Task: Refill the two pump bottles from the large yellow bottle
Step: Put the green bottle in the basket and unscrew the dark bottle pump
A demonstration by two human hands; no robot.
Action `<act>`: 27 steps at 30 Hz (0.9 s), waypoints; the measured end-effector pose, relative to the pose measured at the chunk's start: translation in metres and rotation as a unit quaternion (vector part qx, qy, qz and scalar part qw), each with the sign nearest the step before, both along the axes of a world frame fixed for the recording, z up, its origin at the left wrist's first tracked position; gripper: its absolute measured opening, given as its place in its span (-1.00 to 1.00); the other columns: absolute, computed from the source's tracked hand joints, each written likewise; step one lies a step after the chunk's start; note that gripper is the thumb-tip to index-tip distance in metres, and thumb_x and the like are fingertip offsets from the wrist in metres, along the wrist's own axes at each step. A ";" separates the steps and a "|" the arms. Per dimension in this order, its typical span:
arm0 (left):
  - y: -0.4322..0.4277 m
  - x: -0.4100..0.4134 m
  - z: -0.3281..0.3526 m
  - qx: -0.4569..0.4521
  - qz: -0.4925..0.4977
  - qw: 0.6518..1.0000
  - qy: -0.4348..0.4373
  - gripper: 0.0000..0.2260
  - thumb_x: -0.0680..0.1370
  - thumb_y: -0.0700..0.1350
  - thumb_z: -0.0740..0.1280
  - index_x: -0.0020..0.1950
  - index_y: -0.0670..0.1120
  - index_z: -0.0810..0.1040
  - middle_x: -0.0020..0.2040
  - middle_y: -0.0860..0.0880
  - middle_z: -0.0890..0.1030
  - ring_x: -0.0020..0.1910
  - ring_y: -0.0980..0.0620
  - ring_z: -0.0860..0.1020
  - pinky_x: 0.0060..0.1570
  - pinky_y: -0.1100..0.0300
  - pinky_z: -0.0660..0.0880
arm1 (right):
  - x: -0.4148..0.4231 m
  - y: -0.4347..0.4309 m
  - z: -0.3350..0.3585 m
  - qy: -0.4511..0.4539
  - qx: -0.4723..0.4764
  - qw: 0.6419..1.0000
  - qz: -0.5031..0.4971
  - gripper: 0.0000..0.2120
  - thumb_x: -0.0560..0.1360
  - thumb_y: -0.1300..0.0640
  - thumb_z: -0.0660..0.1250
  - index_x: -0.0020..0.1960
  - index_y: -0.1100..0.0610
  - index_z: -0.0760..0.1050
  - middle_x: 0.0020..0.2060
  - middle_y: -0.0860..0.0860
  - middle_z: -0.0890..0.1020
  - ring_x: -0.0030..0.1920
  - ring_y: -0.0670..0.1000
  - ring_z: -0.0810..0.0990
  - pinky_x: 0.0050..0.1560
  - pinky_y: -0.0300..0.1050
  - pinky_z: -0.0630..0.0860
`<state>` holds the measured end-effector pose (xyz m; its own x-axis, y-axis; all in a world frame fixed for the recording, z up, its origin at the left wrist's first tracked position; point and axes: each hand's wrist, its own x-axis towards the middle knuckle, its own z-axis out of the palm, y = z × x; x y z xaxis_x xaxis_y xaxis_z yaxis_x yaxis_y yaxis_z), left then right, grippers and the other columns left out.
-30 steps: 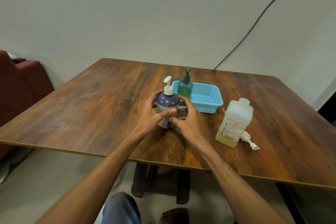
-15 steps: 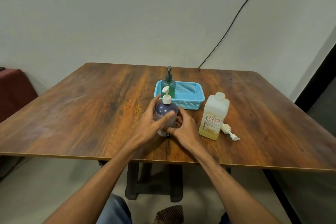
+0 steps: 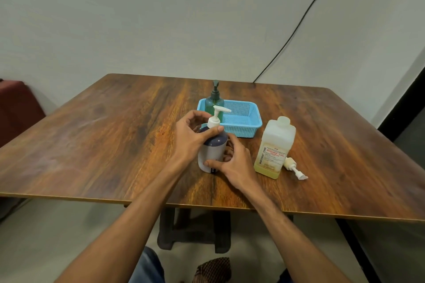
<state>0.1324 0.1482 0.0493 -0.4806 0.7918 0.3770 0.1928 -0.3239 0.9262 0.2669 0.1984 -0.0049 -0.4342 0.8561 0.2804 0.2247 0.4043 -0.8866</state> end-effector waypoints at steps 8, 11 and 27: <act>-0.006 -0.004 0.005 -0.022 -0.078 0.996 0.046 -0.67 0.56 -0.22 0.40 0.33 -0.18 0.55 0.16 -0.06 0.68 0.18 0.05 0.63 0.19 0.17 0.58 | 0.000 -0.001 -0.001 -0.005 0.000 1.000 0.000 -0.18 0.26 0.04 0.65 0.42 -0.05 0.33 0.28 -0.08 0.56 0.22 -0.10 0.57 0.16 0.00 0.61; -0.006 -0.004 0.005 -0.017 -0.055 0.996 0.064 -0.76 0.55 -0.23 0.41 0.22 -0.22 0.61 0.09 -0.11 0.70 0.10 0.00 0.68 0.16 0.00 0.61 | 0.000 -0.001 -0.001 -0.010 0.005 1.000 -0.003 -0.19 0.26 0.02 0.65 0.41 -0.06 0.34 0.28 -0.08 0.55 0.22 -0.09 0.56 0.16 0.01 0.61; -0.005 0.000 -0.001 -0.009 -0.031 0.992 0.124 -0.71 0.57 -0.18 0.40 0.29 -0.18 0.57 0.14 -0.05 0.68 0.13 0.05 0.65 0.16 -0.03 0.60 | -0.001 0.000 -0.001 -0.005 -0.002 1.000 -0.002 -0.23 0.24 0.06 0.66 0.34 -0.07 0.37 0.19 -0.09 0.60 0.13 -0.09 0.62 0.05 0.01 0.66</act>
